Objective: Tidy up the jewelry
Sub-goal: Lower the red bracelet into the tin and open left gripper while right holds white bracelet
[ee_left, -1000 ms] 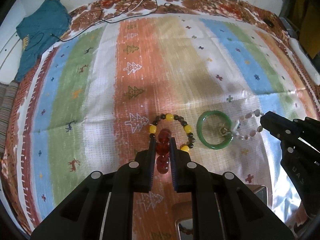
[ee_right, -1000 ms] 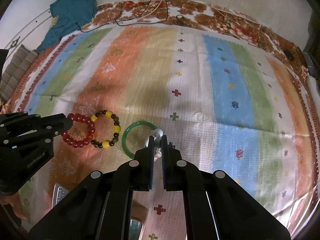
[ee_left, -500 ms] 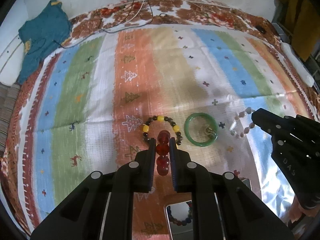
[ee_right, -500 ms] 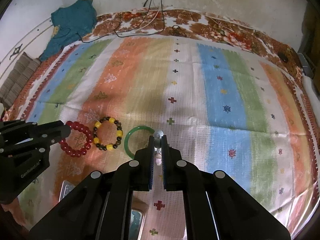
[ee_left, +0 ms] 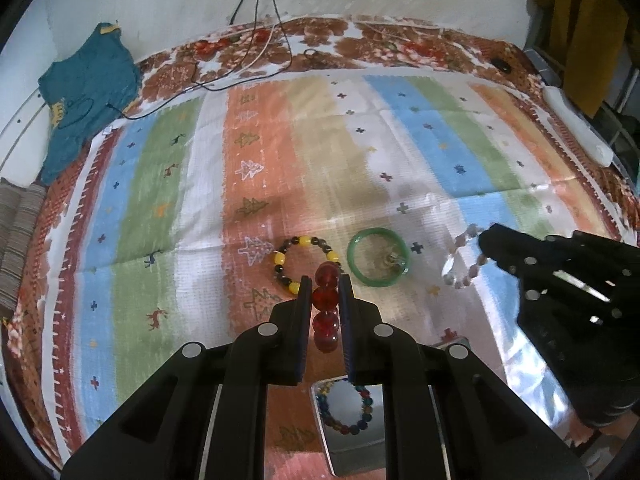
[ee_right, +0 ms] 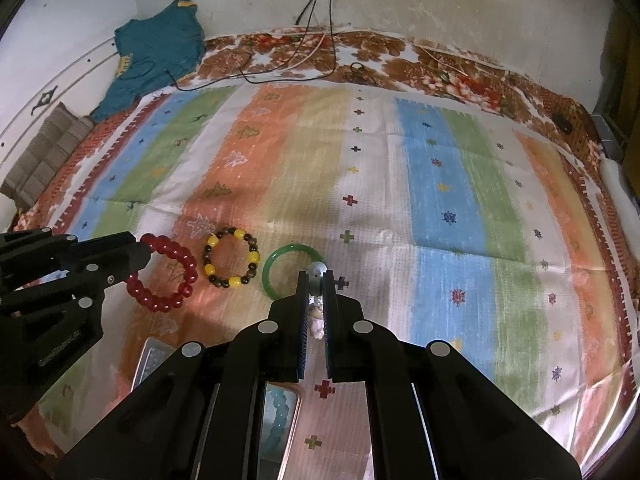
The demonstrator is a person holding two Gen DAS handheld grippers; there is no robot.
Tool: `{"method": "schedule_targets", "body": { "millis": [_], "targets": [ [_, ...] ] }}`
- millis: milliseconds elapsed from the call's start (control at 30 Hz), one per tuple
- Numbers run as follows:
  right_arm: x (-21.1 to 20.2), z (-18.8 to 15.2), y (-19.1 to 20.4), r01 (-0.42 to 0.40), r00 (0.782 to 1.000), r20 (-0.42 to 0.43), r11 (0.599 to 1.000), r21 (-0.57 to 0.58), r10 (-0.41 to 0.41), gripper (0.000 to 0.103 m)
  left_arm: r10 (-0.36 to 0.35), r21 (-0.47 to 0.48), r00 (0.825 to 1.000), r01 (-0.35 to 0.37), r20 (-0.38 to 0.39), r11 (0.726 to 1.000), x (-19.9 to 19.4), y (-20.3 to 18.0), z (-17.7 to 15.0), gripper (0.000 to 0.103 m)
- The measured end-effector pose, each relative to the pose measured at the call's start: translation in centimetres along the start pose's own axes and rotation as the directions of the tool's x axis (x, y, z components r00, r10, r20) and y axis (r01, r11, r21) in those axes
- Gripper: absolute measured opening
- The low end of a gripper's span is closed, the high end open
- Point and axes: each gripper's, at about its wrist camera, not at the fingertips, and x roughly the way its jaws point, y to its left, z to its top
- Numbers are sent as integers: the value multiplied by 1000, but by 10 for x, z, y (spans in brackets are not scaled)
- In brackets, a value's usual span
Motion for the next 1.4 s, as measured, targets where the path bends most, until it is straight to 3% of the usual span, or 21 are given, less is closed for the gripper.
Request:
{"method": "schedule_targets", "body": {
  "millis": [1000, 1400],
  "targets": [
    [-48, -42, 23, -43, 998, 46, 999, -31, 45, 8, -62, -10, 996, 62, 57, 998, -49, -9, -44, 13],
    [-51, -63, 24, -67, 998, 14, 998, 6, 67, 8, -66, -27, 998, 67, 22, 997, -53, -11, -67, 14]
  ]
}}
